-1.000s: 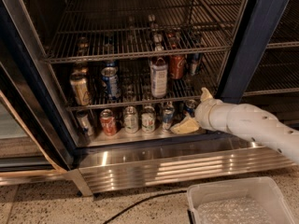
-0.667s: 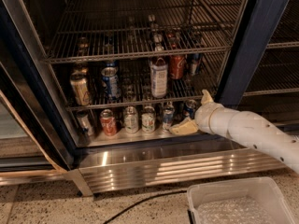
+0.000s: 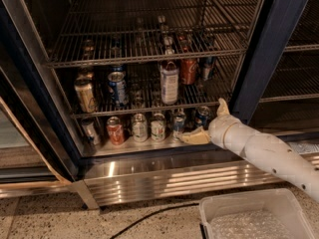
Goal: Pick coke can from middle shelf of fridge
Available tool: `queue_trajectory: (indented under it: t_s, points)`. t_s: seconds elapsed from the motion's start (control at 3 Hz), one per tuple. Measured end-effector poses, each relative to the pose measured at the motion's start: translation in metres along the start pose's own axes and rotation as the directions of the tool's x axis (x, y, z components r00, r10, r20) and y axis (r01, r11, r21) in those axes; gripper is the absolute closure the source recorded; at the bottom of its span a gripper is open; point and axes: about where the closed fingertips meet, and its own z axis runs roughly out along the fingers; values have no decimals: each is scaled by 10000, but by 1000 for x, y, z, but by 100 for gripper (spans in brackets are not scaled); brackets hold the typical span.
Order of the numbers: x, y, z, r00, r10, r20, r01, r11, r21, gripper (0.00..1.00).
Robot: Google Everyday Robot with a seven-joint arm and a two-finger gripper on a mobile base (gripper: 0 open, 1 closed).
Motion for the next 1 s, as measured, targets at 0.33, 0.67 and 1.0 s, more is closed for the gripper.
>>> queue_trajectory:
  t_s: [0.33, 0.67, 1.0]
  points:
    - [-10, 1, 4, 9978, 288, 605, -293, 9995, 79, 0]
    - [-25, -4, 6, 9876, 824, 1337, -832, 9965, 7, 0]
    - [-37, -8, 7, 9701, 1628, 1797, -1627, 9866, -159, 0]
